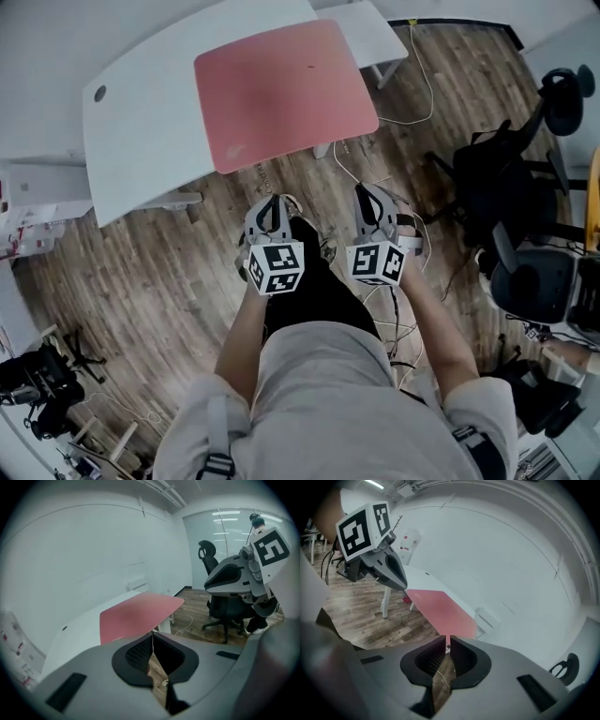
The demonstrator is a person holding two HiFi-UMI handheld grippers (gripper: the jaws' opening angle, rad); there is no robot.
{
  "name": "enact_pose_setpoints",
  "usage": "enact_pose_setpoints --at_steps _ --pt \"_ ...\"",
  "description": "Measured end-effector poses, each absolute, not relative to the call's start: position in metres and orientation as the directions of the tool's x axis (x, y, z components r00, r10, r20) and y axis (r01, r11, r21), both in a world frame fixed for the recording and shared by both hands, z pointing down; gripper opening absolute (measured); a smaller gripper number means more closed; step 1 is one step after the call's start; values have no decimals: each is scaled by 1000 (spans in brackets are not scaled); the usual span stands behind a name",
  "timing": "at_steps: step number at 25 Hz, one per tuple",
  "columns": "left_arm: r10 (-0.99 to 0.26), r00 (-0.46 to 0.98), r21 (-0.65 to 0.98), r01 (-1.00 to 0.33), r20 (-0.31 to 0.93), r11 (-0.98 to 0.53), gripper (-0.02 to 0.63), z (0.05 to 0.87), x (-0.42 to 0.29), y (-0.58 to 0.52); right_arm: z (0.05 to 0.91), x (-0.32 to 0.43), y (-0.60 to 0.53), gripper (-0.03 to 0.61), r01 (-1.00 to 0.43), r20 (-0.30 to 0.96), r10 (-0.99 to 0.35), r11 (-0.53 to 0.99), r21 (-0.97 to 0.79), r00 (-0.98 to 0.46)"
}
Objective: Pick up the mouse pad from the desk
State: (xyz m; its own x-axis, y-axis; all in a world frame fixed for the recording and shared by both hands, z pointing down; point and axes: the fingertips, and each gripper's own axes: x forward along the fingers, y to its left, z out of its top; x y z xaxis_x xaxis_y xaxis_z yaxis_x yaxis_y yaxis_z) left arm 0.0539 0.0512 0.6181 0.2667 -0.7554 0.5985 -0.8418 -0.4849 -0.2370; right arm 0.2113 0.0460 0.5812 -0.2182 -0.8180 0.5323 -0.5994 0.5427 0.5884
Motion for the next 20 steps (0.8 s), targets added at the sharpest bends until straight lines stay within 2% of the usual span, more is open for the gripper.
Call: enact_pose_setpoints --at_steps 5,7,9,12,16,20 --pt "-743 185 -350 -792 643 -500 27 653 39 31 611 207 23 44 -490 553 -806 577 653 -211" --pt "-744 154 -413 -751 650 -516 104 667 35 21 618 204 11 66 -451 558 -804 584 675 -205" --pt "-754 111 -481 -707 648 -518 144 675 30 10 630 203 -1 155 -407 567 -800 592 696 -196" --pt "-782 44 -593 -626 622 -507 189 679 23 -6 645 199 -14 165 -351 581 -794 603 716 -178" --pt "-835 -4 -757 -423 550 -497 215 691 18 -28 669 193 -35 190 -278 600 -784 618 735 -158" --pt "-818 -12 -758 -382 576 -528 218 710 15 -38 689 188 -52 204 -261 613 -779 625 736 -135"
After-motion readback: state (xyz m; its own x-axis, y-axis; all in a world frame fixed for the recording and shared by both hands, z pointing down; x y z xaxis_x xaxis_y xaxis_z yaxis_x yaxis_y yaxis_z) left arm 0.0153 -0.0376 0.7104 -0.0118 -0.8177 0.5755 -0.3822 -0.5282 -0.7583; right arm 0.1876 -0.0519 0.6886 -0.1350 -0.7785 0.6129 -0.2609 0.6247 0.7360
